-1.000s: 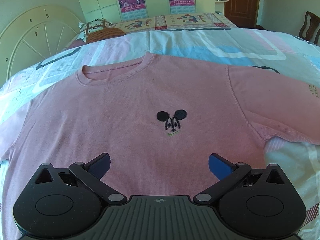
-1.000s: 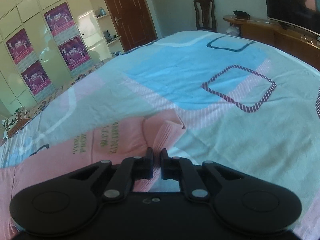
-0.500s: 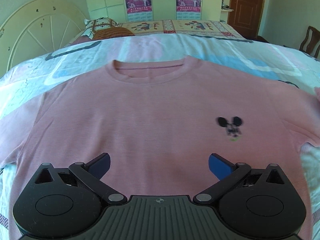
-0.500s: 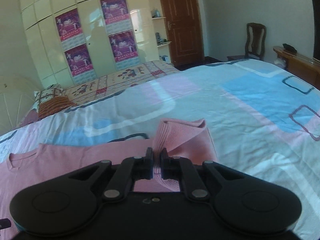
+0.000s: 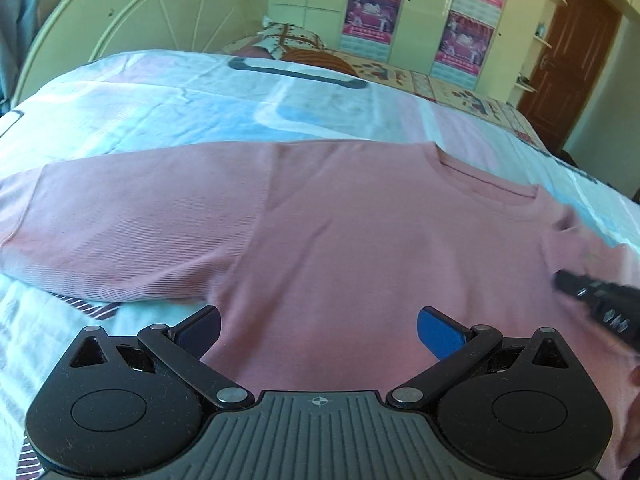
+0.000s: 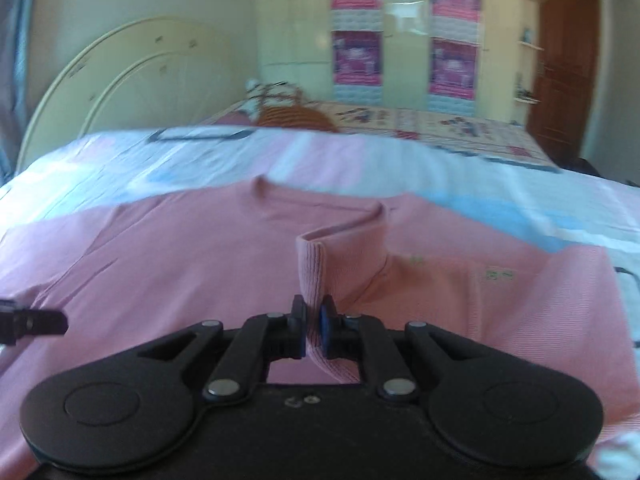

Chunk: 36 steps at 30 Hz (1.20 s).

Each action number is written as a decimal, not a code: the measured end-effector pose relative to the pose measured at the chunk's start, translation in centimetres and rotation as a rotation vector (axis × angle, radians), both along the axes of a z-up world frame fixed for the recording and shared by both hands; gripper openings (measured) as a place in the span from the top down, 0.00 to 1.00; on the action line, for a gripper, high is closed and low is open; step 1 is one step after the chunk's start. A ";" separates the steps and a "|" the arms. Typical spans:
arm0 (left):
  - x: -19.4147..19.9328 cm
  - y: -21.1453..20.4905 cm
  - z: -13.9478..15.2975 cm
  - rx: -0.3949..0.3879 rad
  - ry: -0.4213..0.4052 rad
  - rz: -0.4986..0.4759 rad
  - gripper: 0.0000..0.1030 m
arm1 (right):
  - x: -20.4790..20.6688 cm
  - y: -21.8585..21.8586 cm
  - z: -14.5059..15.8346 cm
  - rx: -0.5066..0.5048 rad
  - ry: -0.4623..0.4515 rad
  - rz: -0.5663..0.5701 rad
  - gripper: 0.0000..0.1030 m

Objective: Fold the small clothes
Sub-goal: 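Carry the held sleeve across the sweatshirt body with the right tool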

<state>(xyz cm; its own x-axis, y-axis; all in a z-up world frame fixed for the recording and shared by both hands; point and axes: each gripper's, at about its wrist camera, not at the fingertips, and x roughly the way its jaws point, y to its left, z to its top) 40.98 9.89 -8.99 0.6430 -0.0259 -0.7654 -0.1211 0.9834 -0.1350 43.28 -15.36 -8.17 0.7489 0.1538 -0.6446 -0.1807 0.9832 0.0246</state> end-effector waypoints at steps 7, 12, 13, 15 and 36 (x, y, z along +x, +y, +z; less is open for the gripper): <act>0.7 0.0 0.1 -0.079 -0.033 -0.040 0.00 | -0.7 4.5 -1.9 -0.098 0.030 0.110 0.50; 2.5 -4.8 0.0 -0.193 -0.059 -0.167 0.00 | -2.9 -0.7 0.2 -0.018 0.001 -0.001 0.82; 3.1 -6.0 -0.2 -0.207 -0.057 -0.189 0.01 | -3.1 -2.1 0.4 -0.006 0.000 -0.040 0.80; 4.2 -8.8 -0.6 -0.207 -0.043 -0.245 0.01 | -3.8 -4.9 0.9 0.006 -0.006 -0.117 0.80; 5.4 -7.5 0.5 -0.133 -0.133 -0.224 0.95 | -7.4 -18.3 1.4 0.134 -0.014 -0.536 0.80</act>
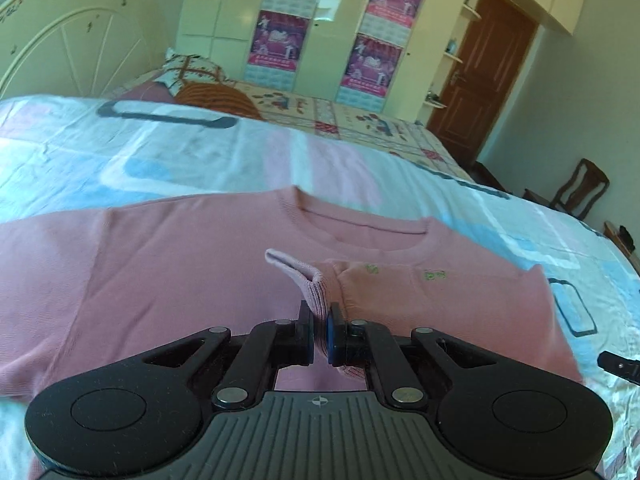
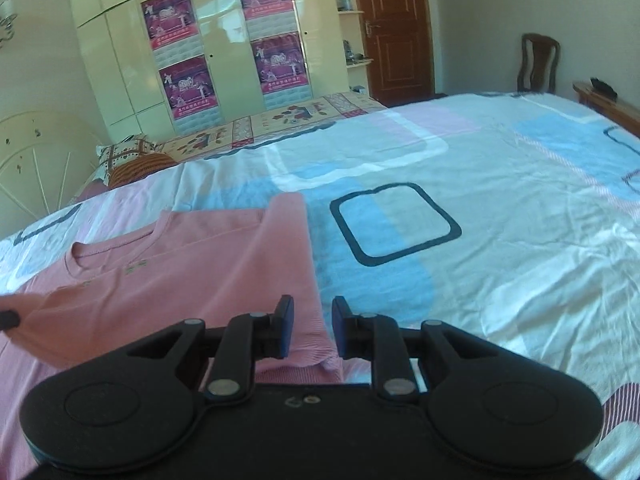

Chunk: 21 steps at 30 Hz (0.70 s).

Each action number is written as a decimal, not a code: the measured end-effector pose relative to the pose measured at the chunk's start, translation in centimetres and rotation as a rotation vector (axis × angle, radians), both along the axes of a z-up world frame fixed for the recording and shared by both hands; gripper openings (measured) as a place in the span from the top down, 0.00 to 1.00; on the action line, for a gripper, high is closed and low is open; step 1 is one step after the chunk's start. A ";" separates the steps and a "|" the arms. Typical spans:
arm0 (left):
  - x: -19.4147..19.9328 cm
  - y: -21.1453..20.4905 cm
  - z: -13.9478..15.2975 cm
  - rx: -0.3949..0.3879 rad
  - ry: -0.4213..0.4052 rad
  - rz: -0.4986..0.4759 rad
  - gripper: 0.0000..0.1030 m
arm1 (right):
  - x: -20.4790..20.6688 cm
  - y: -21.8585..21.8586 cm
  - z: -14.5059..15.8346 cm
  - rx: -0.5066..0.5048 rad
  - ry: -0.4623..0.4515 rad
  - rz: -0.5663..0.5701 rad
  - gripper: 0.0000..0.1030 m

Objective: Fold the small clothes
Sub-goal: 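Carry the held sleeve across the sweatshirt body with the right tool, then open the right tool to release the sleeve on the body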

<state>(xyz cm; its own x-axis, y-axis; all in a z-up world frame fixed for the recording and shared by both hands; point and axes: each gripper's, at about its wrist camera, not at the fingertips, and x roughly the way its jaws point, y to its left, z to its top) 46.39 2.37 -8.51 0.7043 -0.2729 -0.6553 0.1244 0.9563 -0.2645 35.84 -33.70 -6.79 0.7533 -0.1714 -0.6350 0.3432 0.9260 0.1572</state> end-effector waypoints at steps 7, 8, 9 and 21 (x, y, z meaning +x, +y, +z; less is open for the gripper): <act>-0.3 0.3 -2.7 0.022 0.048 -0.018 0.95 | 0.8 0.9 -1.1 0.000 0.040 0.037 0.80; -0.2 0.2 -3.1 0.032 0.055 -0.009 0.95 | 1.0 1.0 -1.5 -0.009 0.068 0.045 0.80; -0.1 0.2 -3.4 0.032 0.063 -0.003 0.84 | 1.3 1.2 -2.0 -0.017 0.098 0.046 0.80; 5.2 0.7 -4.9 0.014 0.047 0.015 0.62 | 4.3 0.7 -1.4 -0.056 0.035 0.071 0.80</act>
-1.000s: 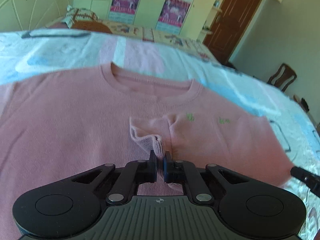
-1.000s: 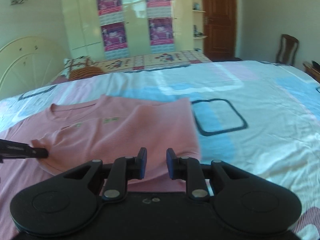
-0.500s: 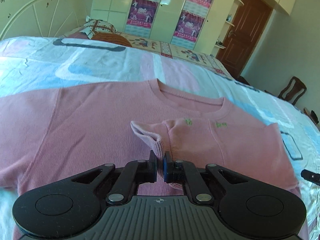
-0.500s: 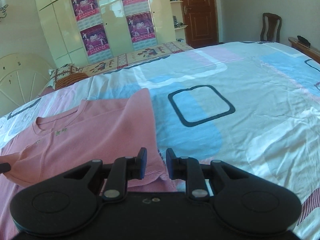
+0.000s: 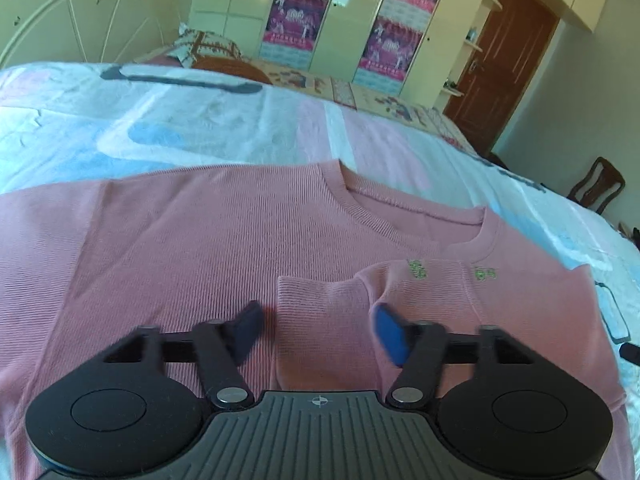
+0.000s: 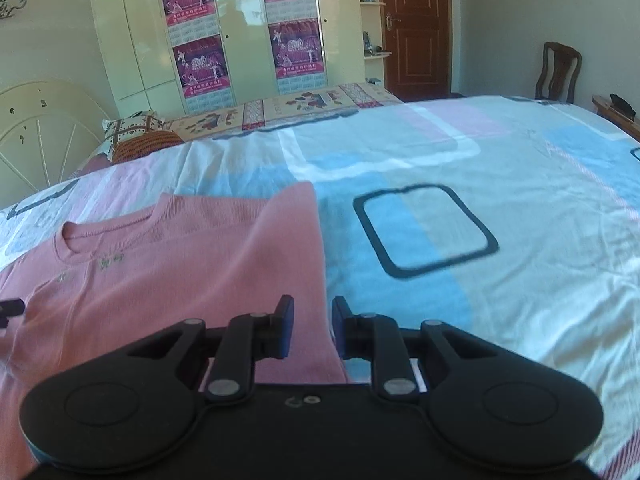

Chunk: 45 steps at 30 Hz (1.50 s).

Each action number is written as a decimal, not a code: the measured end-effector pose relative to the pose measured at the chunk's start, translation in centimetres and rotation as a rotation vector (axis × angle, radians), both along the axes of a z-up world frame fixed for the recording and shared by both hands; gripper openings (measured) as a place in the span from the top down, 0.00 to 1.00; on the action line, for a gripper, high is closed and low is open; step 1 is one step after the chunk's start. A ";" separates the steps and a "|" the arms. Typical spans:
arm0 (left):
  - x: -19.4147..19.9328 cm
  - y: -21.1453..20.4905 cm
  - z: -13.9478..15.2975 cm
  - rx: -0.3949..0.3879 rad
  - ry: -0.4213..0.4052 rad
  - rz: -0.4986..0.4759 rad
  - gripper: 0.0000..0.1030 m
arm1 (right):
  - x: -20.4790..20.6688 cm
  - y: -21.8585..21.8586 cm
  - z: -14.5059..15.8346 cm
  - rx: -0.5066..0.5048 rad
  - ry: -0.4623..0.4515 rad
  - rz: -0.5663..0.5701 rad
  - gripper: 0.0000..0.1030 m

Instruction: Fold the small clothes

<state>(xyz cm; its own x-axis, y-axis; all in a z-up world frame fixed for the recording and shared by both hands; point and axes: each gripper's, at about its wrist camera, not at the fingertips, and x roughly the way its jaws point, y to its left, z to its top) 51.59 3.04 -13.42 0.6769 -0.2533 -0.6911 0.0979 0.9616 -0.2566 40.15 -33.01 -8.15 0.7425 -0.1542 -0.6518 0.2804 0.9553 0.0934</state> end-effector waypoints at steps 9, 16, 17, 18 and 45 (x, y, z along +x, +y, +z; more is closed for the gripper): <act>-2.1 0.7 0.3 0.005 -0.099 0.057 0.94 | 2.5 -1.4 -2.3 0.013 0.078 0.005 0.86; -0.9 0.2 0.2 0.069 -0.079 0.105 0.70 | 7.1 -1.1 -0.9 -0.030 0.004 0.088 0.87; -0.3 0.0 -0.1 0.084 -0.057 0.090 0.70 | 8.2 -1.2 -1.0 -0.047 0.004 0.100 0.87; 0.0 -0.2 -0.2 0.106 -0.053 0.079 0.70 | 9.3 -1.5 -1.4 -0.057 0.023 0.105 0.88; -8.1 -6.1 1.4 0.140 -0.032 -0.090 0.63 | -1.7 1.2 -1.4 -0.062 0.170 0.148 0.85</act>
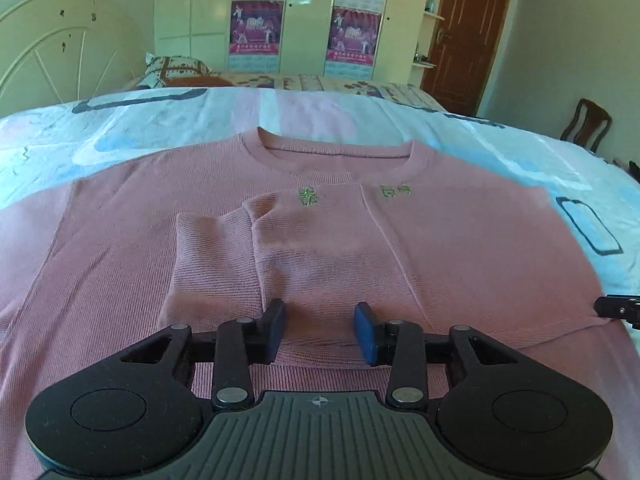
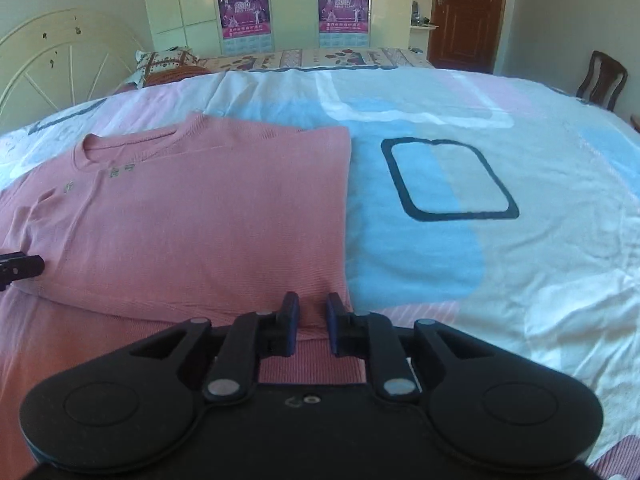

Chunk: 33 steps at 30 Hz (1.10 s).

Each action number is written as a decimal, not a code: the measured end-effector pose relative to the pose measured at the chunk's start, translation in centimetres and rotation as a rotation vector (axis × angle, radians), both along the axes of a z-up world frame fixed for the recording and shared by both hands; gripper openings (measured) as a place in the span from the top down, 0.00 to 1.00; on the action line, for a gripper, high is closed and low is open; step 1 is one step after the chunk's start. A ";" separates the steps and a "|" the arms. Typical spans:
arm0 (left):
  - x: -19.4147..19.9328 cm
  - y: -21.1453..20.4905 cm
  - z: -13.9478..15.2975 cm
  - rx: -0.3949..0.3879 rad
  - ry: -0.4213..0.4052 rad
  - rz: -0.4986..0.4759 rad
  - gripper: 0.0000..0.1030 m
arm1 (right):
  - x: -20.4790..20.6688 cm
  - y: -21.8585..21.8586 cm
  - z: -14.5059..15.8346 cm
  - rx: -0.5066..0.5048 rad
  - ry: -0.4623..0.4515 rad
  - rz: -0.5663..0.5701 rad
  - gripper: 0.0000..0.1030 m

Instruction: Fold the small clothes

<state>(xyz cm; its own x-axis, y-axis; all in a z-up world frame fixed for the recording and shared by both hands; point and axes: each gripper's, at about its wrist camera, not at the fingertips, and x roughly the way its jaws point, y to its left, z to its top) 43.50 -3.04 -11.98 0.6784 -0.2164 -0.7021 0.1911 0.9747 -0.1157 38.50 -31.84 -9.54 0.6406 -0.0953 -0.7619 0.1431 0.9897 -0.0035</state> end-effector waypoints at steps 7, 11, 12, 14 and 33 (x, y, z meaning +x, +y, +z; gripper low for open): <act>-1.6 7.0 1.1 0.003 -0.043 0.192 0.52 | -1.0 0.8 2.1 0.034 -0.081 -0.008 0.70; -4.2 16.3 1.3 0.009 -0.075 0.400 0.46 | -1.1 2.2 3.0 0.041 -0.137 0.001 0.44; -4.8 18.7 1.1 0.008 -0.074 0.453 0.46 | -0.8 2.9 3.1 0.046 -0.142 0.017 0.47; -6.1 23.7 0.6 0.018 -0.066 0.564 0.46 | -0.2 4.5 3.4 0.053 -0.147 0.050 0.54; -7.7 49.6 -5.8 -0.441 -0.168 1.038 0.75 | 3.8 17.5 3.8 0.061 -0.118 0.189 0.63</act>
